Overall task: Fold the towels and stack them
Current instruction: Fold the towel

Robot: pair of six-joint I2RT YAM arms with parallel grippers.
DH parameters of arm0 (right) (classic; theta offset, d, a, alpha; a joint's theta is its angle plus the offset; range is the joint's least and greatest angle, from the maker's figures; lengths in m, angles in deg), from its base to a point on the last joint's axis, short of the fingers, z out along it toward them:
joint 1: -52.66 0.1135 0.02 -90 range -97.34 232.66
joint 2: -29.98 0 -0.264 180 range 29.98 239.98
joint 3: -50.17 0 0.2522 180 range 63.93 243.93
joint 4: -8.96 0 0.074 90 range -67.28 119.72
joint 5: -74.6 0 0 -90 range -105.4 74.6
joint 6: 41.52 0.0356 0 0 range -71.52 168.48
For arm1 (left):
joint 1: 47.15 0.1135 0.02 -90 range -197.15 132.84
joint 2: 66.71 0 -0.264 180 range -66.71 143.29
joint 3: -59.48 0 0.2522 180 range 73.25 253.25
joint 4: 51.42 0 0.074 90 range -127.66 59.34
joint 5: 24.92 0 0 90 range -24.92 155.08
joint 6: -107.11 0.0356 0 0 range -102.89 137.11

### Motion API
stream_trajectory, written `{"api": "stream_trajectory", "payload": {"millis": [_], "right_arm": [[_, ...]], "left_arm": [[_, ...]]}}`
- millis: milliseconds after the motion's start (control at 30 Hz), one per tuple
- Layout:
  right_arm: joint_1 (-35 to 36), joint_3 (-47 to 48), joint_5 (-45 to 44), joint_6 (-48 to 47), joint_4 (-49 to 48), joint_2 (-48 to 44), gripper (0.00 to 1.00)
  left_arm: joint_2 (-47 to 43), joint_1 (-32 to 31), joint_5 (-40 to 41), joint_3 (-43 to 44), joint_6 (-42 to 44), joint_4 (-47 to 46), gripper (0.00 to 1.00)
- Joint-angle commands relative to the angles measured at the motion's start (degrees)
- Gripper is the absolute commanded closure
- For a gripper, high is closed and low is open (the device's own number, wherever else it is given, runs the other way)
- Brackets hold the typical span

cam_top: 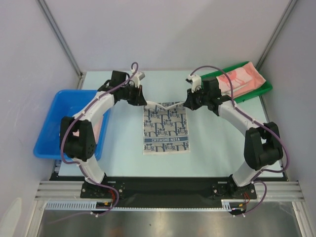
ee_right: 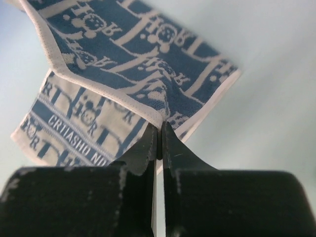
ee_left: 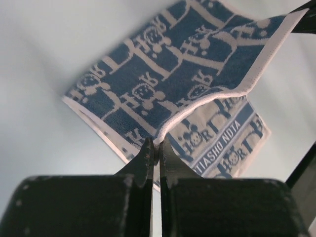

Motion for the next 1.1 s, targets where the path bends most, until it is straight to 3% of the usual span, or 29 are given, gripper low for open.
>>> {"api": "stream_trajectory", "payload": {"millis": [0, 233, 767, 833, 967, 1067], "right_arm": [[1.45, -5.69, -4.47, 4.58, 3.67, -5.97, 1.00], [2.77, -13.61, -3.86, 9.59, 11.66, -12.39, 1.00], [7.34, -22.85, -4.21, 14.86, 14.22, -18.29, 0.98], [7.78, -24.96, -3.77, 15.39, 13.43, -18.03, 0.88], [8.13, -25.84, -4.30, 17.50, 15.71, -18.99, 0.77], [8.13, -24.53, -5.00, 17.94, 18.87, -20.48, 0.67]], "left_arm": [[-5.61, -2.78, -0.04, -7.70, 0.73, -0.85, 1.00], [-12.21, -4.10, 1.37, -20.44, -1.65, -2.70, 1.00], [-18.19, -9.11, 8.49, -30.03, -3.41, 2.49, 0.99], [-18.28, -9.99, 9.37, -31.00, -3.76, 2.93, 0.92], [-18.19, -11.66, 9.73, -31.54, -4.81, 5.47, 0.64], [-20.02, -11.75, 11.03, -31.54, -6.30, 7.41, 0.59]]}}
